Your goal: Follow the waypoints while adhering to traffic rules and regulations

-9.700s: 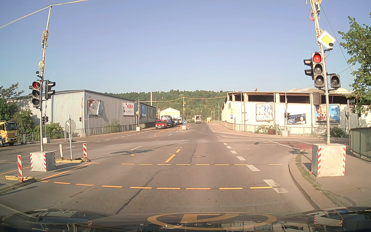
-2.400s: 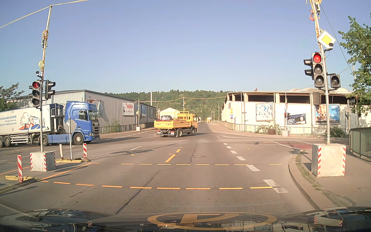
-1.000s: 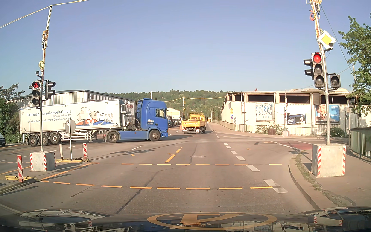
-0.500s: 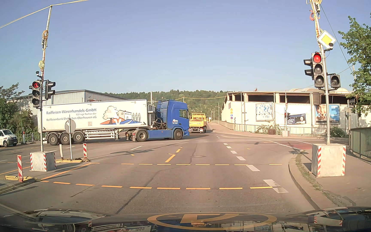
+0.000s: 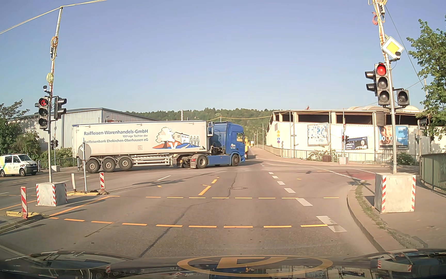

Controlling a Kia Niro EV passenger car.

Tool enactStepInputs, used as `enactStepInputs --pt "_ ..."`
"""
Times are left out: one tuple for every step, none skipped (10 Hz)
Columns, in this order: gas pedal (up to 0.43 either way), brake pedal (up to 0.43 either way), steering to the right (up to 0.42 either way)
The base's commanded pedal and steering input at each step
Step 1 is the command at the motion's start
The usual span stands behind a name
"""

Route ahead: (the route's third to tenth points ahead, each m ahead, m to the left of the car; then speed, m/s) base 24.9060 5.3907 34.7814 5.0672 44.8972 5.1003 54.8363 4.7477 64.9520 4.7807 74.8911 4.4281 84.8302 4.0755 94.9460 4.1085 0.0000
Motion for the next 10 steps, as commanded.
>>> enactStepInputs --pt "0.000 0.335 -0.003" --pt "0.000 0.335 -0.003" --pt "0.000 0.335 -0.003" --pt "0.000 0.335 -0.003" --pt "0.000 0.329 -0.003" --pt "0.000 0.335 -0.003" --pt "0.000 0.335 -0.003" --pt "0.000 0.335 -0.003" --pt "0.000 0.335 -0.003" --pt "0.000 0.335 -0.003"
